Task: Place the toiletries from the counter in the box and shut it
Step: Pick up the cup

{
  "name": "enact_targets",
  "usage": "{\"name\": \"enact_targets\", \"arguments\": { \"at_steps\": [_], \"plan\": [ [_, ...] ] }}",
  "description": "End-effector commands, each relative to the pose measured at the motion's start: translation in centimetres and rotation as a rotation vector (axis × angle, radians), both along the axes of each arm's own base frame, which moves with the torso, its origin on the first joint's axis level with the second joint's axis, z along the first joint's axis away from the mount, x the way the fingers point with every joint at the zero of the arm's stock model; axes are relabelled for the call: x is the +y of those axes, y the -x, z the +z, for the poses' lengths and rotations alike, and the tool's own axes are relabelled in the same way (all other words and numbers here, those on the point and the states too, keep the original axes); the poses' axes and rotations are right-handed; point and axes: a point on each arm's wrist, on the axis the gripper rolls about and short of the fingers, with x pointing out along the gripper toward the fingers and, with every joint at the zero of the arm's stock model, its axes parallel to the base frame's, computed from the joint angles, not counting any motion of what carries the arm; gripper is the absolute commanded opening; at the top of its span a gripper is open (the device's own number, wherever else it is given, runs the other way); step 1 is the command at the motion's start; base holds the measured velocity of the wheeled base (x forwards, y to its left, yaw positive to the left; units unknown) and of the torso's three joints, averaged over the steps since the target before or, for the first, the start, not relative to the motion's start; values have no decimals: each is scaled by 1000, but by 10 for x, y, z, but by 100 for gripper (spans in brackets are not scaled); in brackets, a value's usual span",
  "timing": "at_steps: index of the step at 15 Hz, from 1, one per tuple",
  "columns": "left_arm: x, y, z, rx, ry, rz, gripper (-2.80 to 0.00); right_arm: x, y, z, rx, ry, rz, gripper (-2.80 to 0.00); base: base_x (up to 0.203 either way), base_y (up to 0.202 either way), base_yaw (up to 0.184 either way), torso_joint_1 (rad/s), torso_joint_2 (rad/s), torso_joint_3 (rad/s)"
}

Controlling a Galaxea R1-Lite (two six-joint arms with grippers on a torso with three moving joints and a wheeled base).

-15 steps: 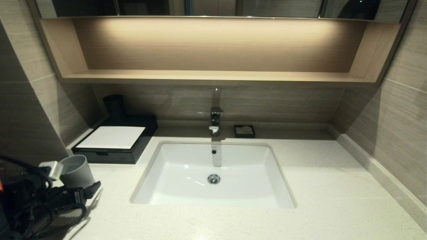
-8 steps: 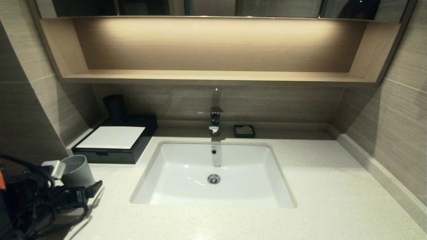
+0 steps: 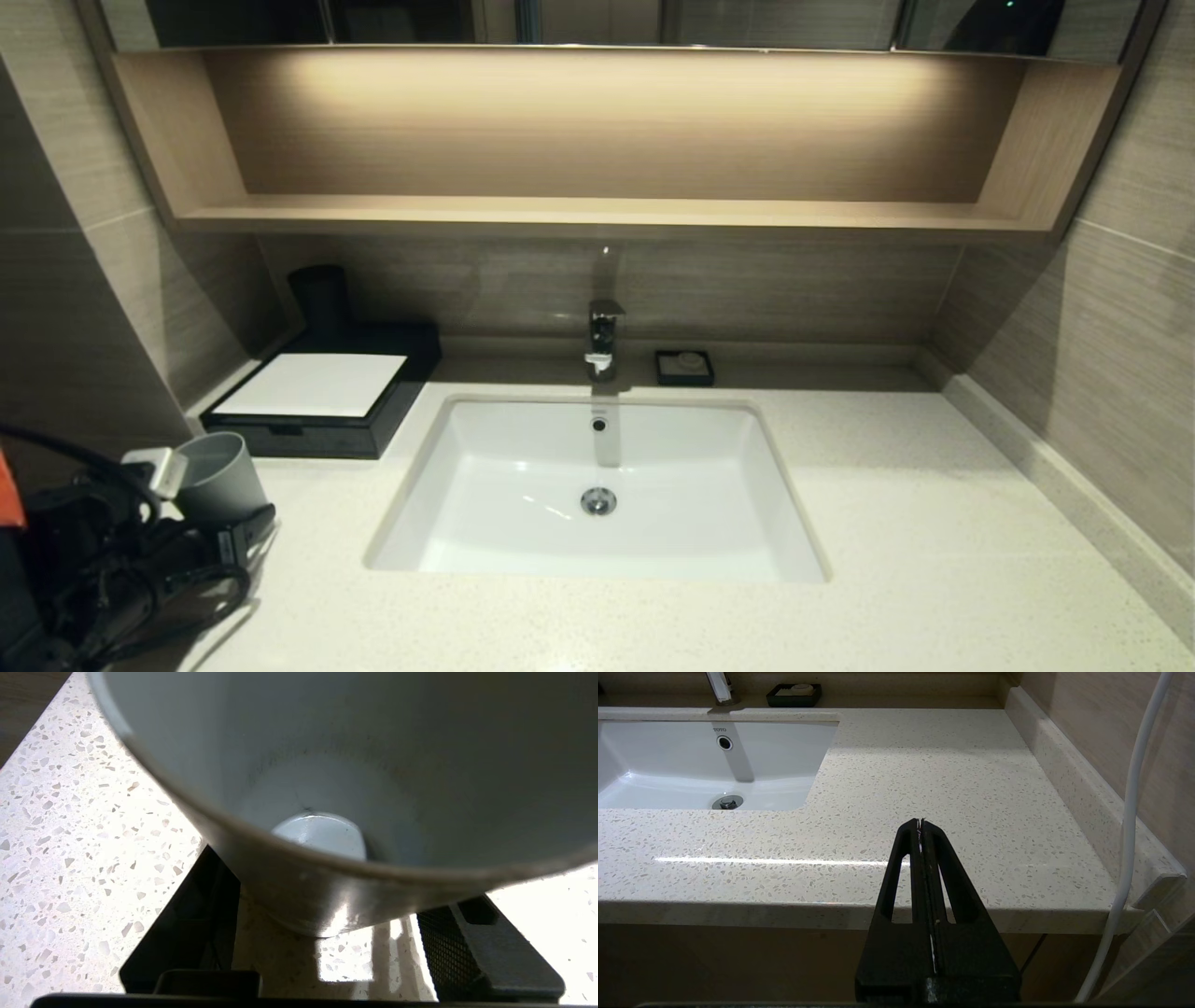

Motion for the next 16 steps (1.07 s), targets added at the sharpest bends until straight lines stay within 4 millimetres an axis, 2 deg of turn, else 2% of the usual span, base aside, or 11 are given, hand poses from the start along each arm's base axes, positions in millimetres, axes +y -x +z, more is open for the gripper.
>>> {"name": "enact_targets", "arguments": {
  "at_steps": [1,6,16],
  "plan": [
    [0,-1,0,-4,-1,-2,-280,0,0,0,0,0,0,-280,0,0,0,0,0,0],
    [0,0,5,-24,-6,-2,-280,0,0,0,0,0,0,-280,0,0,0,0,0,0],
    [-2,6,37,-149,-36,7,-280,0,0,0,0,0,0,-280,0,0,0,0,0,0]
  ]
}}
